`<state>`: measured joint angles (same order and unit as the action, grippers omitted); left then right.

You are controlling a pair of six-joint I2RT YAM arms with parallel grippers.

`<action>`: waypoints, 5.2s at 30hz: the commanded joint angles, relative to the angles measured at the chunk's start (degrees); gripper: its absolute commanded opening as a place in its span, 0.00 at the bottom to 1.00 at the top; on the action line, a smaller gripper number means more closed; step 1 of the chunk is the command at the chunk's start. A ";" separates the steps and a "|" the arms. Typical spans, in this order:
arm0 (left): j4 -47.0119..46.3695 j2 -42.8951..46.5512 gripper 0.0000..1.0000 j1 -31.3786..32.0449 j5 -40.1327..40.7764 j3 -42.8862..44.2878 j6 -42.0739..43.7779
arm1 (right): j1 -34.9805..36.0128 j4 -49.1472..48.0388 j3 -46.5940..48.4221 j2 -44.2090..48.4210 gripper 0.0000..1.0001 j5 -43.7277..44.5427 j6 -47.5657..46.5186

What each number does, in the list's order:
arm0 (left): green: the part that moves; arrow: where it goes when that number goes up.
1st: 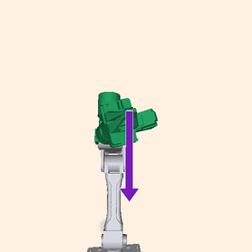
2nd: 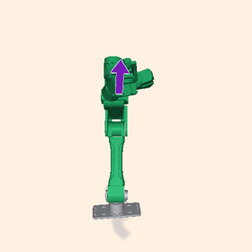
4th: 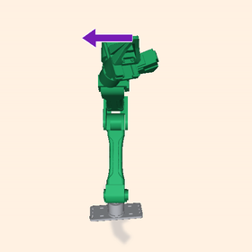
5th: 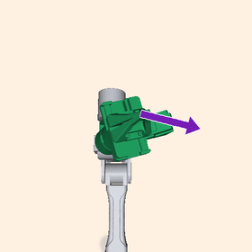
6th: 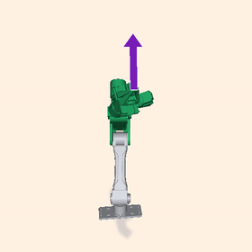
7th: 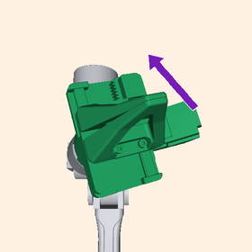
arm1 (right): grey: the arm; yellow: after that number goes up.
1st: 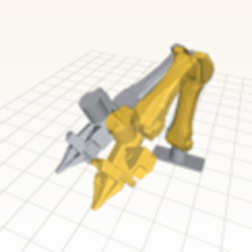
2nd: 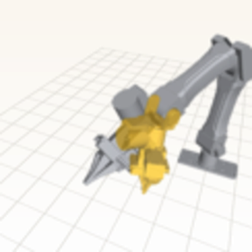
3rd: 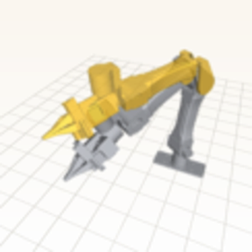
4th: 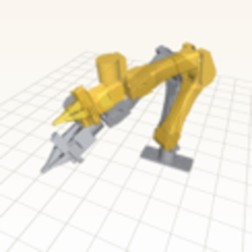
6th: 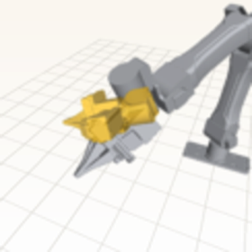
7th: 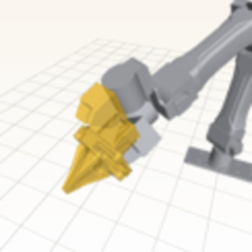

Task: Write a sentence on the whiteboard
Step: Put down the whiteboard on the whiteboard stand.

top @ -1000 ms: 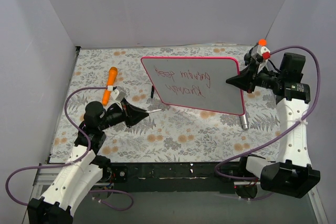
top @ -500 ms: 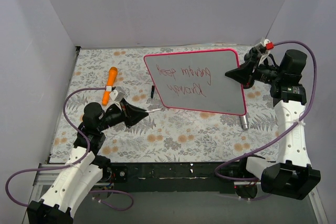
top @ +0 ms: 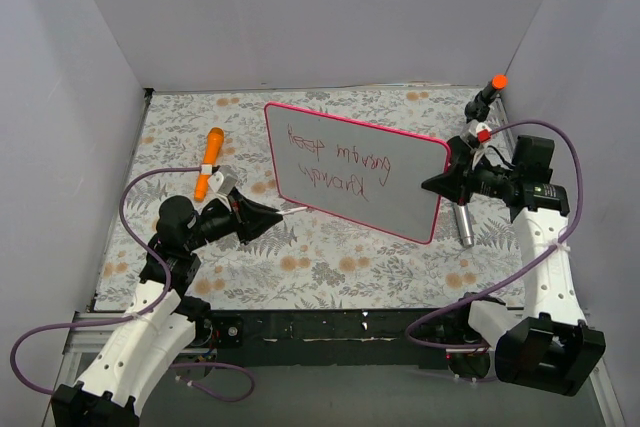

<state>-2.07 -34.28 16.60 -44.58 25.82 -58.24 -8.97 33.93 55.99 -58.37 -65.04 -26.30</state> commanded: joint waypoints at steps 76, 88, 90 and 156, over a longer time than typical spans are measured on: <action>1.19 3.08 0.00 -0.34 5.20 0.02 2.16 | 4.31 -43.88 17.38 -20.72 0.01 -15.21 36.33; 1.63 1.94 0.00 -0.34 5.64 0.19 2.51 | 7.83 0.06 45.95 -42.24 0.01 -10.64 -0.48; 1.71 1.68 0.00 -0.25 5.38 0.19 2.69 | 8.00 3.93 49.82 -44.37 0.01 -10.55 -2.08; 1.71 -1.49 0.00 -0.34 5.64 0.46 3.31 | 9.50 13.79 66.71 -66.52 0.01 -15.56 -10.43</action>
<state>-0.38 -35.92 16.60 -39.51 25.82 -55.83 0.32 43.31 119.68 -124.88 -75.29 -31.44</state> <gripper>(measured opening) 0.121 0.091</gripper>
